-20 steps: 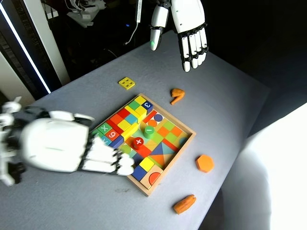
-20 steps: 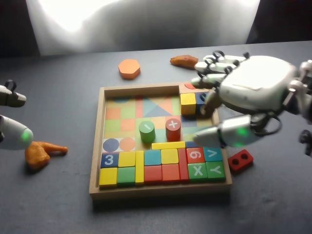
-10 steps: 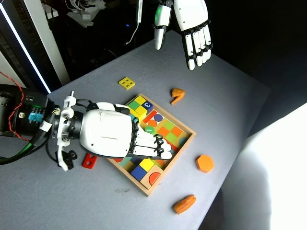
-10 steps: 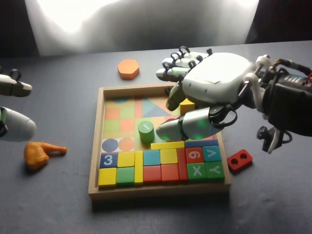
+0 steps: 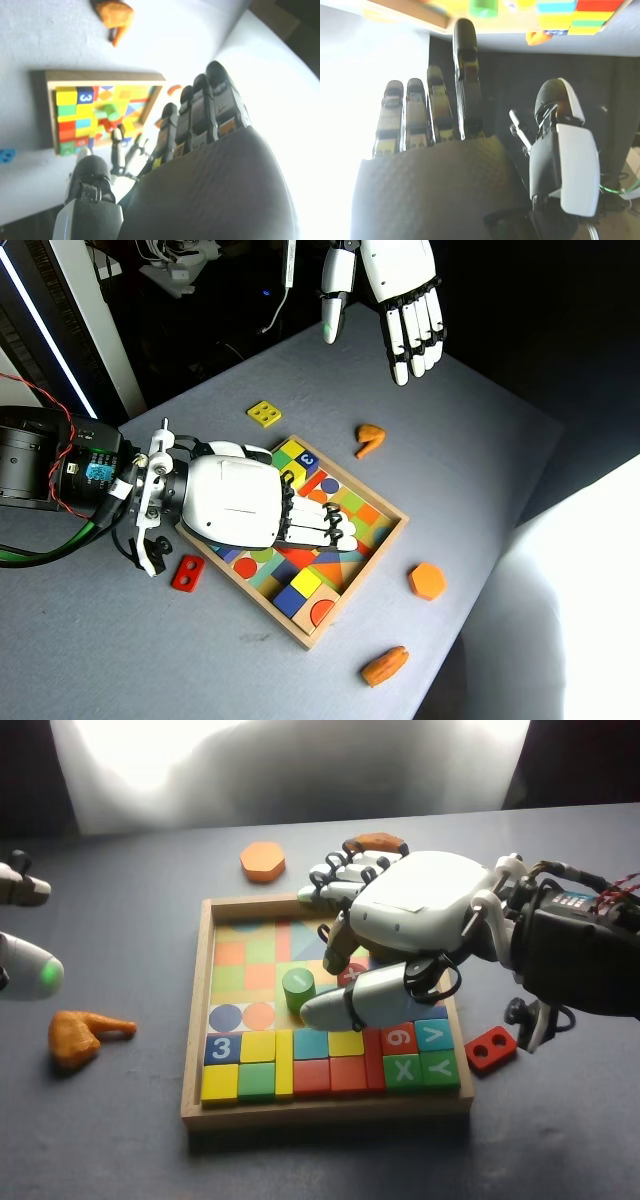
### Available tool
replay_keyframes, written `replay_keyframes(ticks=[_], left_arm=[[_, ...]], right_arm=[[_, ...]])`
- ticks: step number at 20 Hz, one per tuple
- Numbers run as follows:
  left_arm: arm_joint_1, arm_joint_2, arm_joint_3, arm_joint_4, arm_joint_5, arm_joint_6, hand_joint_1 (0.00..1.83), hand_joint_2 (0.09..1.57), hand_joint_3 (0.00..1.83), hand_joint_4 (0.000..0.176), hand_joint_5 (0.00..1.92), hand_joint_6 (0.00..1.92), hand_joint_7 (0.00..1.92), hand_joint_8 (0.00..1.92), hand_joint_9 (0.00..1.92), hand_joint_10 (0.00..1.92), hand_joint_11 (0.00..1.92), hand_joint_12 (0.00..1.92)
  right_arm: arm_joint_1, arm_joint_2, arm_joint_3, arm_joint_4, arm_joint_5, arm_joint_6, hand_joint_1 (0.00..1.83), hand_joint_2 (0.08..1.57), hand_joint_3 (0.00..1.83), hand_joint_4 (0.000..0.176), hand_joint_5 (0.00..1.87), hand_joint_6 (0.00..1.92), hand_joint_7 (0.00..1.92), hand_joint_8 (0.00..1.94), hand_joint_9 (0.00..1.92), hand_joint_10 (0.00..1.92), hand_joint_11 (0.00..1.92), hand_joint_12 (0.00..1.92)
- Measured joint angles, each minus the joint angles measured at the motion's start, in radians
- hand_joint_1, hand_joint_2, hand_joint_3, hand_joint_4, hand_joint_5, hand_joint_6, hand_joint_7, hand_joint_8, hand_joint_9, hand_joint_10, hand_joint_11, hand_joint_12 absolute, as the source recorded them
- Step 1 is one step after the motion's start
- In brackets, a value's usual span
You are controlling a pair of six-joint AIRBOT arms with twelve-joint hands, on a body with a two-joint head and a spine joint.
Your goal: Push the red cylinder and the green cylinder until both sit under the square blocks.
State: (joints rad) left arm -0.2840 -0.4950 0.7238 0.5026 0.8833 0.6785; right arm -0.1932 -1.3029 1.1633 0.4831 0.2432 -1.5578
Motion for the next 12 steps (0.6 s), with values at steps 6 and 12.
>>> replay_keyframes(ticks=[6, 12], left_arm=[[-0.038, 0.0, 0.007, 0.047, 0.0, 0.016, 0.01, 1.19, 0.0, 0.09, 0.06, 0.01, 0.06, 0.0, 0.08, 0.0, 0.0, 0.35], [-0.101, 0.0, 0.012, 0.042, 0.044, 0.045, 0.04, 1.2, 0.0, 0.084, 0.05, 0.01, 0.06, 0.0, 0.06, 0.01, 0.0, 0.32]], right_arm=[[-0.011, 0.0, 0.0, 0.003, 0.006, 0.0, 0.0, 1.09, 0.0, 0.0, 0.84, 0.06, 0.14, 0.01, 0.0, 0.0, 0.0, 0.0], [-0.011, 0.007, 0.006, 0.003, 0.003, 0.0, 0.0, 1.1, 0.0, 0.0, 0.83, 0.05, 0.13, 0.01, 0.0, 0.0, 0.0, 0.0]])
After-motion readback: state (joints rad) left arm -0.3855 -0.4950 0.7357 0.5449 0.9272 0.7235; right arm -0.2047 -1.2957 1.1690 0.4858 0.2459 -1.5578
